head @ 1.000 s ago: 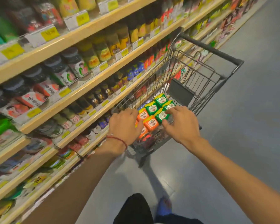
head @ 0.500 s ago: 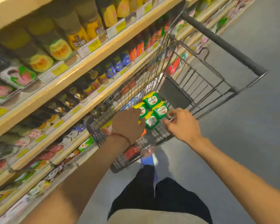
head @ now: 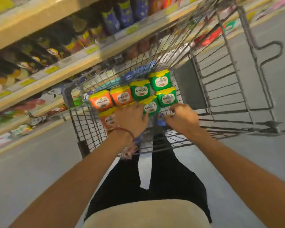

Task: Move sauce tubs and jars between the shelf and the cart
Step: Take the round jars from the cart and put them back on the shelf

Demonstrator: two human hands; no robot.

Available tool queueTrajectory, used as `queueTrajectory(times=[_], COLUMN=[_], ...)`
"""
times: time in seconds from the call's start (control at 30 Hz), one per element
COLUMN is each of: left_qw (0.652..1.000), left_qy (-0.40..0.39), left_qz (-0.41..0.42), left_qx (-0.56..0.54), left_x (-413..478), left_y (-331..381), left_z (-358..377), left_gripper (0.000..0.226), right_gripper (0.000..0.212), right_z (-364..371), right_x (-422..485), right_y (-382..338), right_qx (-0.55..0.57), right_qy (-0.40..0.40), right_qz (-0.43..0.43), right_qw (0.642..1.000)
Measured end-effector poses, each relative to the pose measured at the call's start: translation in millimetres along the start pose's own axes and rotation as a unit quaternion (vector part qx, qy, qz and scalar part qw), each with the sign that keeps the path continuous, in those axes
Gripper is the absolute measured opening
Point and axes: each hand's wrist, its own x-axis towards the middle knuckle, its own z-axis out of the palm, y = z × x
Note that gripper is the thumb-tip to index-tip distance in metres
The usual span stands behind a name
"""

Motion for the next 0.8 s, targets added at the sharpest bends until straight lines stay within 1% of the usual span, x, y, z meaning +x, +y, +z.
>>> queueTrajectory(times=[0.1,0.17,0.23,0.33,0.47,0.53,0.63,0.8], left_qw=[0.997,0.994,0.991,0.989,0.985,0.983,0.980,0.975], left_qy=[-0.051,-0.074,-0.074,-0.074,-0.090,-0.103,-0.110,-0.119], left_qz=[-0.051,-0.080,-0.105,-0.119,-0.134,-0.140,-0.144,-0.166], left_qx=[-0.017,-0.018,-0.030,-0.052,-0.059,-0.063,-0.080,-0.088], left_x=[13,20,27,35,39,40,36,33], left_y=[14,25,30,35,40,42,39,31], left_z=[23,36,54,81,111,123,140,157], left_gripper=[0.033,0.032,0.032,0.031,0.031,0.032,0.035,0.038], right_gripper=[0.038,0.042,0.052,0.069,0.097,0.106,0.115,0.112], right_z=[16,29,47,76,116,133,141,160], right_x=[27,46,66,94,119,125,125,137], right_y=[16,30,47,71,92,97,91,95], right_qx=[-0.061,-0.078,-0.083,-0.081,-0.007,0.013,0.013,0.061], right_qy=[-0.044,-0.086,-0.120,-0.156,-0.193,-0.188,-0.178,-0.146], right_qz=[-0.021,-0.007,0.016,0.047,0.112,0.131,0.155,0.189], right_qw=[0.997,0.993,0.989,0.983,0.975,0.973,0.972,0.969])
